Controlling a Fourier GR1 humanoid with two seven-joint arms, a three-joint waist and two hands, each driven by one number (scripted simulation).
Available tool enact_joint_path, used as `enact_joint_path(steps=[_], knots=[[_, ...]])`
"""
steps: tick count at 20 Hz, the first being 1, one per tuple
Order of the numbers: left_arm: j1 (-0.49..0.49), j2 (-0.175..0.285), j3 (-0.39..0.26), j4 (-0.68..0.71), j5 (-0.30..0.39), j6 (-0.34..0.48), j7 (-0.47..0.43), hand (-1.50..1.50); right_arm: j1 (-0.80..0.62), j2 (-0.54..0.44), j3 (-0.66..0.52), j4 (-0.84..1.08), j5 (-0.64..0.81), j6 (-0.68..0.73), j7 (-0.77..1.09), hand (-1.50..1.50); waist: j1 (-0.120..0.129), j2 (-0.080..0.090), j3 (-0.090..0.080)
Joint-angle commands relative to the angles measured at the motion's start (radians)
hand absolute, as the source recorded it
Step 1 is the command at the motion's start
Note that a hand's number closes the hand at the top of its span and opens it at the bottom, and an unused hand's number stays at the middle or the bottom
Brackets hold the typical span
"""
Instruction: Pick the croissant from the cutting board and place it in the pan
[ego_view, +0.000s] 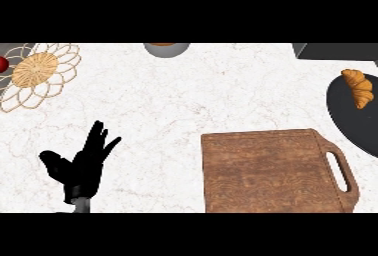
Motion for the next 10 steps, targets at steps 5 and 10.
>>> enact_joint_path(steps=[5,10], knots=[[0.028,-0.016,-0.012,0.031,-0.01,0.012,0.013,0.0,0.118,-0.06,0.005,-0.026,-0.032,0.307,-0.125,-1.5,-0.018,-0.003,-0.005],[0.037,-0.014,-0.01,0.01,-0.012,0.022,0.033,0.0,0.211,-0.075,0.004,-0.057,-0.056,0.298,-0.153,-1.5,-0.022,-0.005,-0.005]])
